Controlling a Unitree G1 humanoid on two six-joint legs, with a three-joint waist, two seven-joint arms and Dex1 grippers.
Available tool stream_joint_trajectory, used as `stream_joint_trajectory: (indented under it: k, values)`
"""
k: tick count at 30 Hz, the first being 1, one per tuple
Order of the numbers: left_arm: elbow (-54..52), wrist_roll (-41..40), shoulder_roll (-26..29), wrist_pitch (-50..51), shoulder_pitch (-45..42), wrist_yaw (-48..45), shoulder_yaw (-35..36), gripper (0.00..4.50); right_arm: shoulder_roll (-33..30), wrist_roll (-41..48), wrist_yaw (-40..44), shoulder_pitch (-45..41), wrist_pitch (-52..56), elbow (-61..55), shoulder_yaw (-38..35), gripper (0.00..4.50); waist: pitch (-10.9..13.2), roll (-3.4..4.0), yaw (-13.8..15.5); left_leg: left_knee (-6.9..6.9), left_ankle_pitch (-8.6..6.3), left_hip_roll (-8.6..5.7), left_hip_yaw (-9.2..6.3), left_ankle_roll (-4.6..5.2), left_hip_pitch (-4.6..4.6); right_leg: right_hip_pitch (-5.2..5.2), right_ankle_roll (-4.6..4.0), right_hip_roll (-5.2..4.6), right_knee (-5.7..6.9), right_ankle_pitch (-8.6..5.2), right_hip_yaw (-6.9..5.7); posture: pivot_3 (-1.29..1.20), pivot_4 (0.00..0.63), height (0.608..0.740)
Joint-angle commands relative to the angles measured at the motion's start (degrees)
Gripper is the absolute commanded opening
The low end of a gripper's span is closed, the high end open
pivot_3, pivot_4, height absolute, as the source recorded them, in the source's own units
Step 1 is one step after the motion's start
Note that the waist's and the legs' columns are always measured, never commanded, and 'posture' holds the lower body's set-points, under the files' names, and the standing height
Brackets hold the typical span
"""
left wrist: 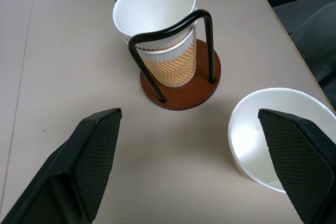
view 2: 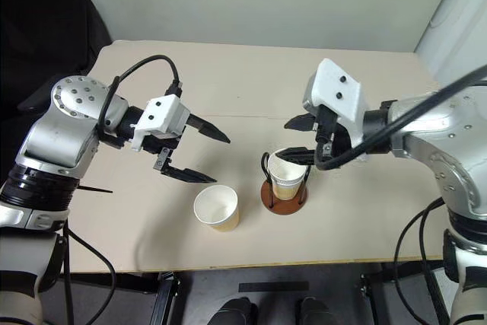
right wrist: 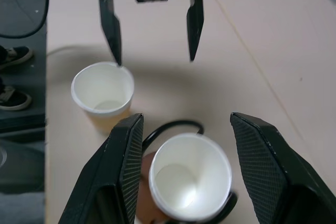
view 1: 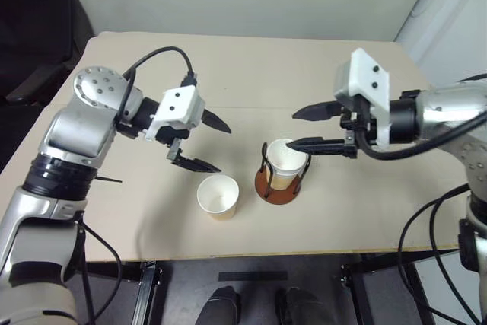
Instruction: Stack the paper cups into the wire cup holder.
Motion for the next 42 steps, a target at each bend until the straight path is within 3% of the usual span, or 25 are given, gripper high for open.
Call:
stream_joint_trajectory:
  k: [1, 10, 19, 35, 39, 42]
  values:
    - [-1.29, -0.55, 0.3, 0.84, -0.01, -1.76, 0.27, 4.5, -2.28, 4.27, -1.04, 0.68, 2.26, -2.96, -5.35, 2.6, 0.0, 0.01, -0.01, 0.0, 0.0, 0.0, 0.01, 0.0, 0.0, 0.0, 0.0, 0.0, 0.01, 0.0, 0.0, 0.0, 0.15, 0.74]
    - [-1.96, -0.34, 0.21, 1.9, 1.13, -1.76, -0.75, 4.5, -8.09, 8.21, -3.08, 6.37, 2.61, -5.35, -9.34, 2.6, 0.0, 0.01, 0.05, 0.0, 0.0, 0.0, 0.0, -0.01, 0.01, 0.0, 0.0, 0.0, 0.02, 0.0, 0.01, 0.0, 0.15, 0.74]
    - [-3.04, 1.42, 0.72, 0.17, 2.51, -1.76, -2.18, 4.5, -9.12, 10.38, -6.06, 6.9, 1.73, -5.25, -9.28, 2.6, 0.01, 0.01, 0.08, 0.0, 0.01, 0.0, 0.0, -0.02, 0.02, 0.0, 0.0, 0.0, 0.05, 0.0, 0.01, 0.0, 0.15, 0.74]
    - [0.24, 9.82, -4.29, -6.51, 3.95, -0.71, -5.17, 4.5, -10.21, 11.9, -8.58, 7.57, 0.44, -4.86, -8.83, 2.6, 0.0, 0.02, 0.13, 0.01, 0.01, 0.0, 0.01, -0.01, 0.02, 0.0, 0.01, 0.0, 0.07, 0.0, 0.01, 0.0, 0.15, 0.74]
    - [0.31, 10.28, -5.11, -6.17, 4.53, -0.48, -5.52, 3.61, -10.6, 12.08, -8.9, 8.22, 0.06, -4.9, -9.0, 2.64, 0.0, 0.02, 0.22, 0.02, 0.01, 0.0, 0.0, -0.01, 0.02, 0.0, 0.0, 0.0, 0.08, 0.0, 0.01, 0.0, 0.15, 0.74]
    - [0.77, 10.12, -5.52, -5.5, 4.42, -0.64, -5.37, 2.5, -10.99, 11.93, -9.17, 8.89, -0.49, -4.78, -9.06, 2.64, 0.0, 0.02, 0.22, 0.03, 0.01, 0.0, 0.01, -0.01, 0.02, 0.0, 0.01, 0.0, 0.08, 0.0, 0.01, 0.0, 0.15, 0.74]
